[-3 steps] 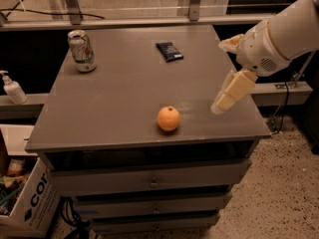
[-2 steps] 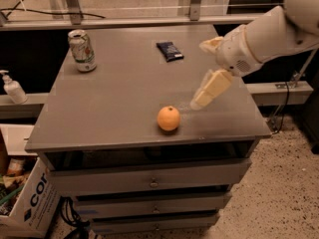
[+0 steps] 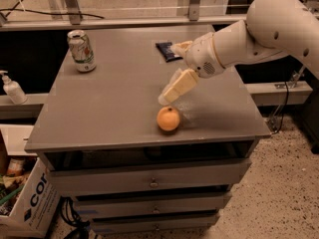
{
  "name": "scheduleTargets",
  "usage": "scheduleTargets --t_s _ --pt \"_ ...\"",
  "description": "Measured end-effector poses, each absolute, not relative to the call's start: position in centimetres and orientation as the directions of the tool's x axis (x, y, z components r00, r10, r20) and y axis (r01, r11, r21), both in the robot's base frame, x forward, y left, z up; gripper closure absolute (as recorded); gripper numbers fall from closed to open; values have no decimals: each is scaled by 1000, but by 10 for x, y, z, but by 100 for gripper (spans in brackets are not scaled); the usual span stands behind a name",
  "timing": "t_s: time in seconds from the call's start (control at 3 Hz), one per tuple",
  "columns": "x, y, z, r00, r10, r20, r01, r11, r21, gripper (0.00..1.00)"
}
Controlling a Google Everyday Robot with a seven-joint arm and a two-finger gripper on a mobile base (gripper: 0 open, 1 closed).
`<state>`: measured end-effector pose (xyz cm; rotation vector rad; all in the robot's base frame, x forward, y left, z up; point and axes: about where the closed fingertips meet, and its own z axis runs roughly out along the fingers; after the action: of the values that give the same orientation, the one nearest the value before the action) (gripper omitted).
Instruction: Pick 7up can
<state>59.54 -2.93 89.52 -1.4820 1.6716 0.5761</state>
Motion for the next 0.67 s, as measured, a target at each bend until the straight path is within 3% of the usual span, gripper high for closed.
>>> scheduleTargets --t_s 0.67 --pt "595 -30 887 34 -569 -822 -958 215 -188 0"
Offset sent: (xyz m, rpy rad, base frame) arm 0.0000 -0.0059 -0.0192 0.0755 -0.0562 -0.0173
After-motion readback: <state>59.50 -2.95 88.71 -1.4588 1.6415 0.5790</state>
